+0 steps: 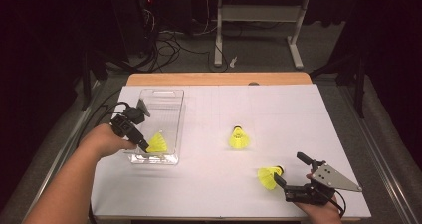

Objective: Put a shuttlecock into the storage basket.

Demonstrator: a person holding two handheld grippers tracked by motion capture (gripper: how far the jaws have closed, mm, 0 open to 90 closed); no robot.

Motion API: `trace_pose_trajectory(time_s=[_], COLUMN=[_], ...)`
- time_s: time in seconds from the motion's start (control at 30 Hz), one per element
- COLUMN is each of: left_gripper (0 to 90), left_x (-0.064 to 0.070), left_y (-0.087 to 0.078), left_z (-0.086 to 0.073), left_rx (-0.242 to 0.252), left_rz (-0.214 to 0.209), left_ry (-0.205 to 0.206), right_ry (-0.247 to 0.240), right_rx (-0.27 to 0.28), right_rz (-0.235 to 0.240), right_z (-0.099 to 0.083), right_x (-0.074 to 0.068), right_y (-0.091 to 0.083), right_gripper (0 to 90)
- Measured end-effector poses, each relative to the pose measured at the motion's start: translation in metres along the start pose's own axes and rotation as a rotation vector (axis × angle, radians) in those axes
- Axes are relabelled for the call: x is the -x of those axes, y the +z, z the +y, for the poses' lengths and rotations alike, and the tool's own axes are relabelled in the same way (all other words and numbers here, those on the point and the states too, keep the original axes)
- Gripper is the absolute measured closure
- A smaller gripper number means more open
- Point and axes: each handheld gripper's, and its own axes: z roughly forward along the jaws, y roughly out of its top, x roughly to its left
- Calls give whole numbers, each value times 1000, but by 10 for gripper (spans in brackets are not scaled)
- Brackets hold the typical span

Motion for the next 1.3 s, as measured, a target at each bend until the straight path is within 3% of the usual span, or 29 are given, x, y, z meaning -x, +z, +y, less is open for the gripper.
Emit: trace_pose_trajectory(time_s=[0.4,0.67,1.0,1.3], left_gripper=[401,299,88,16], left_x=[9,18,23,23], left_y=[-11,-14,-15,-10], left_z=[-2,-10,-17,-22], left_rx=[-5,-11,4,-13], left_rz=[-14,-27,-16,-10], left_ry=[32,61,56,47], right_ry=[10,4,-1,2], right_rx=[2,0,3,3], right_rz=[-2,-3,-9,-16], right_z=[1,0,0,0], right_x=[2,2,2,2], right_y=[1,1,-3,-5], right_gripper=[10,10,10,11])
